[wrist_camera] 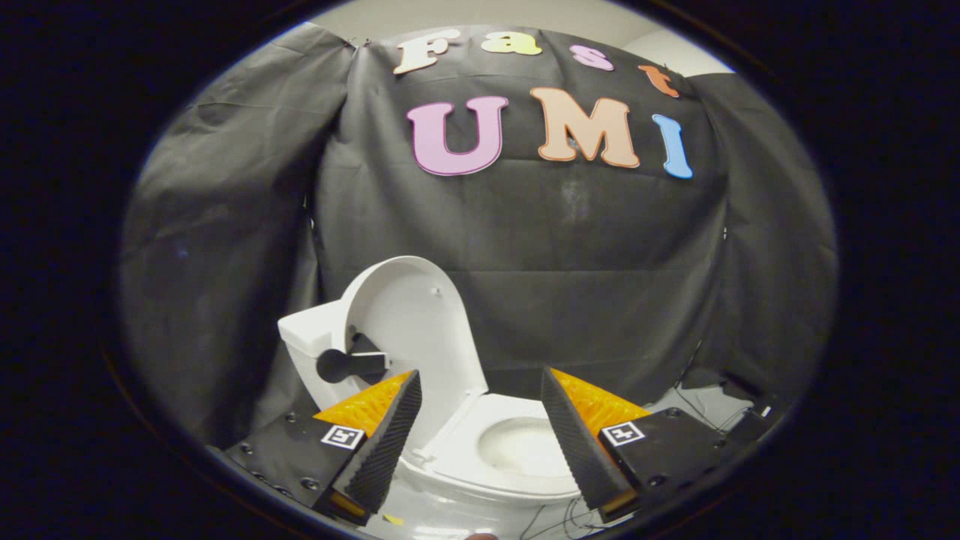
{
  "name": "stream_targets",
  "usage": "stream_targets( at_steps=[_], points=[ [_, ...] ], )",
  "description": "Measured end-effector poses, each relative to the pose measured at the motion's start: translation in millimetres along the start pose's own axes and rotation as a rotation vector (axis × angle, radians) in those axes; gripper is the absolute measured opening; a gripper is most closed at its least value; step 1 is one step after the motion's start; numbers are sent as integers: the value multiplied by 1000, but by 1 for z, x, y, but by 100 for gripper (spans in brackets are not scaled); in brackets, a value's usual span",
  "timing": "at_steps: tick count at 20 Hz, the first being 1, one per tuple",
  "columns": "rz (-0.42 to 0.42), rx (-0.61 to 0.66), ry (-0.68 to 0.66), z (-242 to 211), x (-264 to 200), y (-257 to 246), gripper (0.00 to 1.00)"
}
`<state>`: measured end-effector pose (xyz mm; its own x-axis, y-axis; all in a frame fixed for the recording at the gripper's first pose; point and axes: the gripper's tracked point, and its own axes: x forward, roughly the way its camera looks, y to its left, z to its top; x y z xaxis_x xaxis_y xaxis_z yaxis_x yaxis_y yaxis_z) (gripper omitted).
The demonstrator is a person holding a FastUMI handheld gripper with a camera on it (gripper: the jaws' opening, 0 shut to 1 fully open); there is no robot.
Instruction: Open the toilet lid.
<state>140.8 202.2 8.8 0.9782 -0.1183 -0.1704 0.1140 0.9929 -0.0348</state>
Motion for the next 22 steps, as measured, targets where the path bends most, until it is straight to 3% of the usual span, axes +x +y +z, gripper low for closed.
stream_targets(
  at_steps=[7, 14, 22],
  points=[
    [-33, -23, -2, 3, -10, -72, 99],
    [25, -56, -1, -15, -28, -108, 99],
    [-83, -24, -44, -28, -31, -163, 99]
  ],
)
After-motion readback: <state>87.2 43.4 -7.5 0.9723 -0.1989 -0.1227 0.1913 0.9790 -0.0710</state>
